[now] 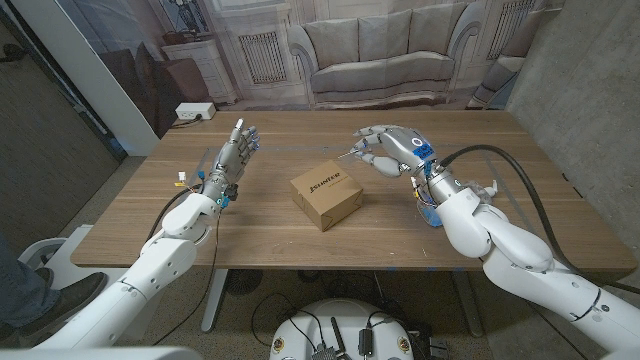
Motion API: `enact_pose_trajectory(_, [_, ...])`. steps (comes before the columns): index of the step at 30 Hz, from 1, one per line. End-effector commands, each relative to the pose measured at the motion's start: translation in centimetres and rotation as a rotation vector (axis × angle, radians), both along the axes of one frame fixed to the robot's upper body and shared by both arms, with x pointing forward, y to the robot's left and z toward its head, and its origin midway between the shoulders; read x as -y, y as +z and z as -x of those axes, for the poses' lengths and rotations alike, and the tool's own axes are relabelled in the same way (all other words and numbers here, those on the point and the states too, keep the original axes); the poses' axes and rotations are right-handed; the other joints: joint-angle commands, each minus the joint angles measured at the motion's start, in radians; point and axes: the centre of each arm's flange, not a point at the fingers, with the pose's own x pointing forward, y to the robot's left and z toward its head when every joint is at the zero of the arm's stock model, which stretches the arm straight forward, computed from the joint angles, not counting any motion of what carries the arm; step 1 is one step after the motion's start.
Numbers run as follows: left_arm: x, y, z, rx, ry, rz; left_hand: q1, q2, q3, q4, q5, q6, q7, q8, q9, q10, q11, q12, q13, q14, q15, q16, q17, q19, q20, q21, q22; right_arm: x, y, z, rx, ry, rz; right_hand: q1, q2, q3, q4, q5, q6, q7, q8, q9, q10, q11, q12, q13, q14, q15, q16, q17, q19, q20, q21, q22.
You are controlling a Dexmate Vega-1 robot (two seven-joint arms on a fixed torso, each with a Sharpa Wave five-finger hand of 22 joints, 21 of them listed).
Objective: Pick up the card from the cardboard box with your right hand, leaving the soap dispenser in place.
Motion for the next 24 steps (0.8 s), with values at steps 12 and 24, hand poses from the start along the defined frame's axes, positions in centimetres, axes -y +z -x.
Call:
enact_pose_trajectory(12, [0.2, -0.2, 0.2, -0.002, -0.007, 0.001, 0.004, 0.005, -0.006, 0.000, -0.003, 0.003, -0.003, 0.000, 0.003, 0.000, -0.003, 0.002, 0.003, -0.007, -0.005, -0.001, 0.002, -0.010, -0.057, 0.005, 0.003, -0.5, 2.0, 0.8, -0.050, -0.044, 0.020, 0.004, -0.003, 0.001, -0.003, -0.003, 0.006, 0.000, 0.003, 0.003, 0.001, 0.000, -0.006, -0.002, 0.000, -0.132, -0.004, 0.001, 0.002, -0.070, 0.002, 0.002])
enact_pose_trajectory(24, [0.0, -0.5, 0.4, -0.003, 0.000, 0.009, 0.006, 0.006, -0.007, -0.001, -0.003, 0.004, -0.004, 0.000, 0.003, 0.002, -0.001, 0.003, 0.003, -0.007, -0.006, -0.001, 0.001, -0.010, -0.055, 0.005, 0.003, -0.6, 2.9, 0.8, -0.065, -0.067, 0.039, 0.003, -0.002, 0.000, -0.002, -0.003, 0.006, 0.000, 0.002, 0.003, -0.006, 0.000, -0.010, -0.002, -0.003, -0.130, -0.005, 0.002, 0.001, -0.067, 0.001, 0.002])
